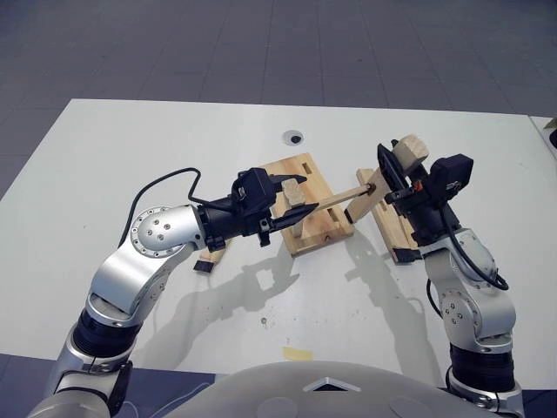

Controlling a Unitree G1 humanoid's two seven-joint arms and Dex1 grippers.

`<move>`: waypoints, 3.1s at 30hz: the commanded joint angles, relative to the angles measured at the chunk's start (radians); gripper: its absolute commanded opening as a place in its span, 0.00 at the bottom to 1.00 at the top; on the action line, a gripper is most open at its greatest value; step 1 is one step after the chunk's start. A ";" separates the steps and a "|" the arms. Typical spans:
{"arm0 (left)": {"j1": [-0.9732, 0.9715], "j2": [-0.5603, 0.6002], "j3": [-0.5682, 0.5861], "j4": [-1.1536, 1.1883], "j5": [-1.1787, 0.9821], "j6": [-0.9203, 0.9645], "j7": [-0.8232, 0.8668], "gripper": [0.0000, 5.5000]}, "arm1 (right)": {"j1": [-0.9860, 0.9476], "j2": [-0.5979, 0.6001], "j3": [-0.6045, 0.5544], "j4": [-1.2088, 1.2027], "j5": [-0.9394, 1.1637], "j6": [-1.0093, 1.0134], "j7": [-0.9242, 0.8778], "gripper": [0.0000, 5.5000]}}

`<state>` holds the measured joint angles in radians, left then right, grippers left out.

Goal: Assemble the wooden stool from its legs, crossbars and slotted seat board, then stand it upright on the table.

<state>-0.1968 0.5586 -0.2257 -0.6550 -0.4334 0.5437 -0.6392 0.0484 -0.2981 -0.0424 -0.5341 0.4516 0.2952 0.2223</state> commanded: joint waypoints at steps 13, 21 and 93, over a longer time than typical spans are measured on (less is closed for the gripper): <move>0.070 -0.022 -0.036 0.014 0.017 0.037 0.030 0.37 | -0.066 0.011 0.124 0.036 -0.221 -0.093 0.037 0.18; 0.065 -0.025 -0.006 0.041 0.000 0.039 0.036 0.37 | -0.038 0.040 0.098 0.048 -0.164 -0.092 0.076 0.18; -0.322 -0.092 0.487 0.234 -0.503 0.084 0.188 0.98 | -0.503 -0.015 -0.057 0.224 0.323 0.477 -0.117 0.97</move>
<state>-0.5039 0.4838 0.2504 -0.4647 -0.9472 0.6158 -0.5132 -0.6991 -0.3515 -0.2591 -0.4299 0.8810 0.7552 0.0694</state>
